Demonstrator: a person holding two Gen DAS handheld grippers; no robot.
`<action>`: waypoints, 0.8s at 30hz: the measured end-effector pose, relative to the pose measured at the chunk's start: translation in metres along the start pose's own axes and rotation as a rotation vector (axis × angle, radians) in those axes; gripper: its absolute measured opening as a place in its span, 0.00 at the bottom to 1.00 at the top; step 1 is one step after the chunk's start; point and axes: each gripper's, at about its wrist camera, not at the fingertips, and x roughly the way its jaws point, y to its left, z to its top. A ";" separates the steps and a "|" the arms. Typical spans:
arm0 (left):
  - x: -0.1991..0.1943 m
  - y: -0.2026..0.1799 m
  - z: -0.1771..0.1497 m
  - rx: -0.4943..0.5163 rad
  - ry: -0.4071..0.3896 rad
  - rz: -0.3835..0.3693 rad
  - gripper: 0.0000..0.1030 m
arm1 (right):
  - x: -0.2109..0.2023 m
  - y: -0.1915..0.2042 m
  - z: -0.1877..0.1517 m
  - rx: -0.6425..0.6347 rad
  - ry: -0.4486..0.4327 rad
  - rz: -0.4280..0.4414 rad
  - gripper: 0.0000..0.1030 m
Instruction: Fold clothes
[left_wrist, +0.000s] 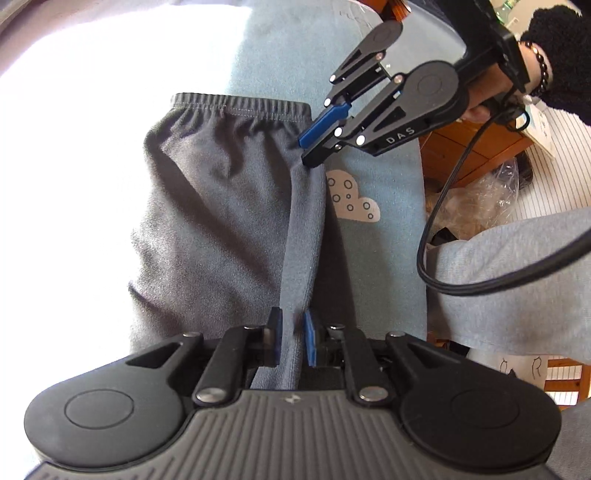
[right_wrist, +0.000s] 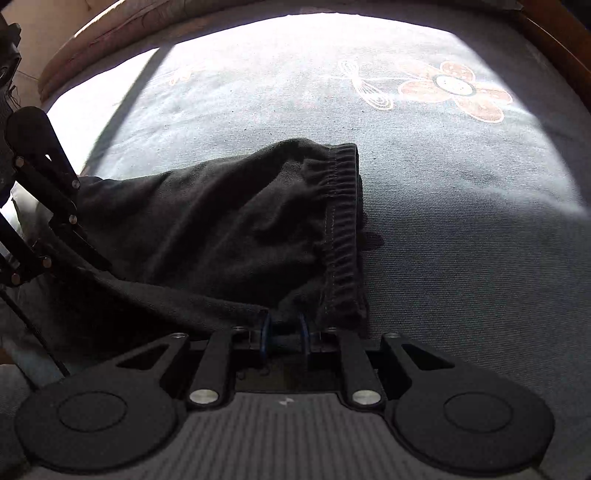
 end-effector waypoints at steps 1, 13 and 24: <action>-0.008 0.002 -0.002 -0.034 -0.017 0.000 0.14 | -0.002 0.000 0.000 0.000 -0.002 0.001 0.19; 0.041 0.027 -0.042 -0.495 -0.062 -0.050 0.18 | 0.016 0.023 0.024 -0.124 0.017 0.081 0.19; -0.021 0.027 -0.116 -0.908 -0.237 -0.066 0.28 | 0.018 0.050 0.040 -0.271 0.088 0.121 0.19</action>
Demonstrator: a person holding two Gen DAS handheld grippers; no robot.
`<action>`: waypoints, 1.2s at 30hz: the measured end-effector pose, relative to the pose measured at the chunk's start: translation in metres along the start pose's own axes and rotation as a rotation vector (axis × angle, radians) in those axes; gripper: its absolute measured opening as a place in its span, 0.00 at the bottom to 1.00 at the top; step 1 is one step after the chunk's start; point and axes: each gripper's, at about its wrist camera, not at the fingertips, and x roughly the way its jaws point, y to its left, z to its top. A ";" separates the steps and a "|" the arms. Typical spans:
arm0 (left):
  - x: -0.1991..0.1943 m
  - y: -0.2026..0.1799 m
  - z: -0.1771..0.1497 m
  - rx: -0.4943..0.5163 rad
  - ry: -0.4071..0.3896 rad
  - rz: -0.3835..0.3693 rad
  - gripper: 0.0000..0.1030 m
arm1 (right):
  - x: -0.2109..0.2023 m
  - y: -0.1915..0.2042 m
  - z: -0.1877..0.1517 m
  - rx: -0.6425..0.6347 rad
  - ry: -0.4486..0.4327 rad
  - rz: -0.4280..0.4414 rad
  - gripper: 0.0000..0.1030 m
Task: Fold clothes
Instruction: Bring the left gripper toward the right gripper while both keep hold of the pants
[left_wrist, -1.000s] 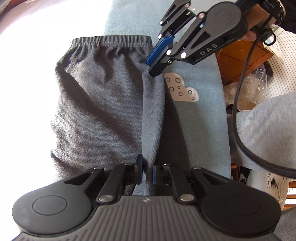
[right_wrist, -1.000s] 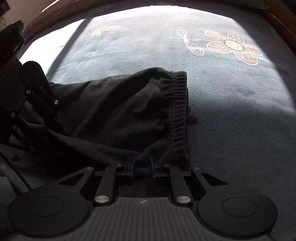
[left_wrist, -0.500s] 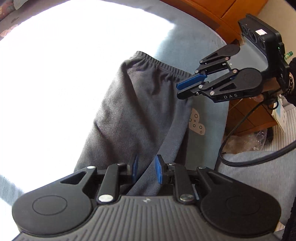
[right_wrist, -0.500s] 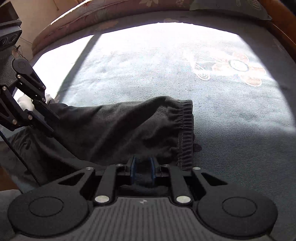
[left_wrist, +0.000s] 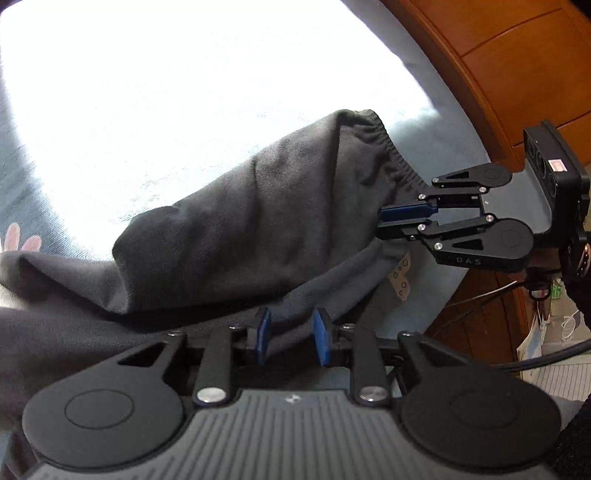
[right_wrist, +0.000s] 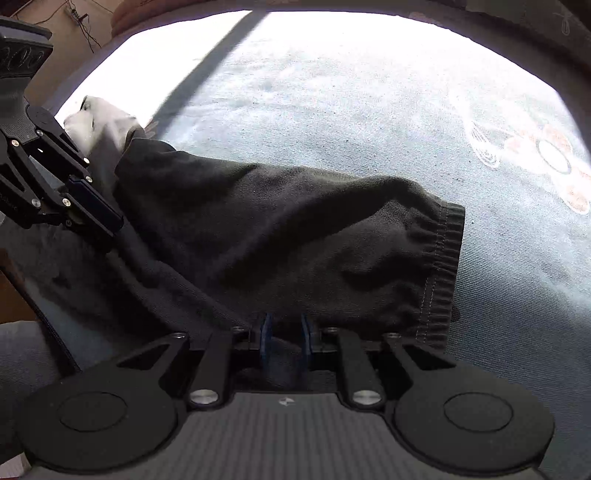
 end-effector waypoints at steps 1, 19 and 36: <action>-0.005 0.011 -0.006 -0.060 -0.003 -0.001 0.28 | 0.001 0.003 0.006 -0.008 -0.007 0.012 0.19; -0.004 0.182 -0.118 -0.785 -0.304 -0.328 0.49 | 0.051 0.119 0.068 -0.302 0.080 0.353 0.29; -0.018 0.232 -0.154 -0.788 -0.635 -0.390 0.50 | 0.070 0.155 0.088 -0.434 0.141 0.362 0.29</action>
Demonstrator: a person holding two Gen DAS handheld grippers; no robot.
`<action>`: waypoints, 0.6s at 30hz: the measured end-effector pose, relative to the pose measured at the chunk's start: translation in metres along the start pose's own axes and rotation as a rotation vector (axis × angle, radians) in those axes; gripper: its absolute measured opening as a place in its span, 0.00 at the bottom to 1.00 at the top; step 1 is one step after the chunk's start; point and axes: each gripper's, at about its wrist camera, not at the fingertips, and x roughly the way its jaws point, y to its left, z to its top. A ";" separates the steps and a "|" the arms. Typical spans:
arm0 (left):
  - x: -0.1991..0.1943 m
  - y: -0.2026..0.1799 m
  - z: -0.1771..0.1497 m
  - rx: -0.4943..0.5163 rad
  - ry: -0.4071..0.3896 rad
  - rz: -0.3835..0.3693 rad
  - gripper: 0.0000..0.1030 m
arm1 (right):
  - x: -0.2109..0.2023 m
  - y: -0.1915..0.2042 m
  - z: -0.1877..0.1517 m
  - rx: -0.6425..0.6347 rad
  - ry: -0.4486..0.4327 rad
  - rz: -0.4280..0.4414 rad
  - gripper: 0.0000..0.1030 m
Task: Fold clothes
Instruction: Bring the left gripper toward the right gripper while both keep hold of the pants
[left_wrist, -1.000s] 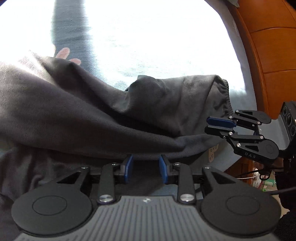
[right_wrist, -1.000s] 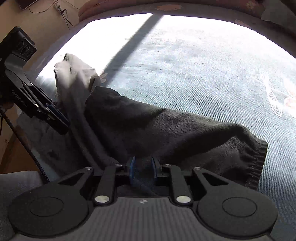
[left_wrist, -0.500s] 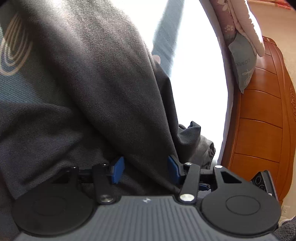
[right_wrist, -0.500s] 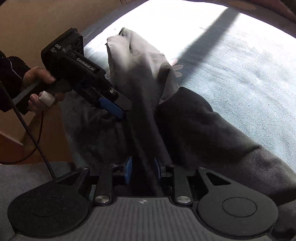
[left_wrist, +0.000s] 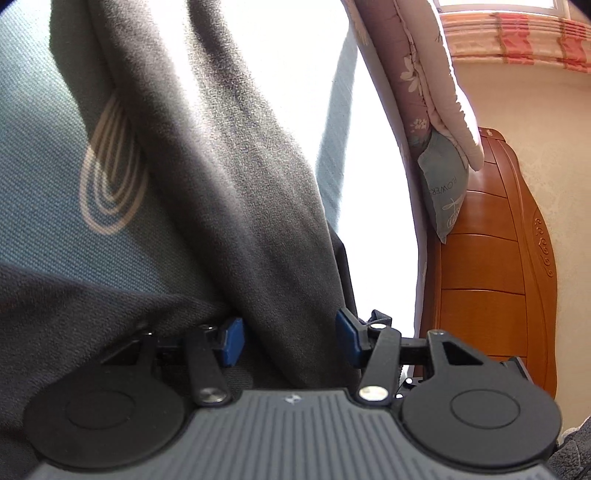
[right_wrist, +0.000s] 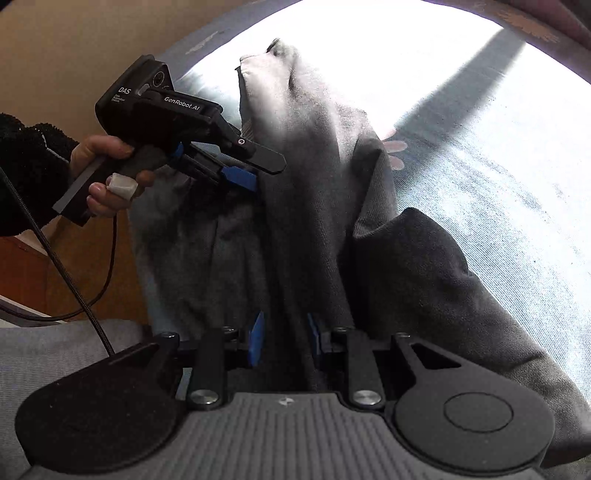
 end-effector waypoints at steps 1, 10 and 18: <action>-0.001 0.003 0.003 -0.009 -0.020 -0.009 0.51 | 0.002 0.001 0.001 -0.003 0.005 0.001 0.29; 0.003 0.015 0.031 -0.098 -0.190 -0.114 0.50 | 0.012 0.009 0.009 -0.023 0.022 0.011 0.29; 0.017 0.018 0.019 -0.158 -0.095 -0.255 0.57 | 0.017 0.013 0.010 -0.022 0.027 0.024 0.29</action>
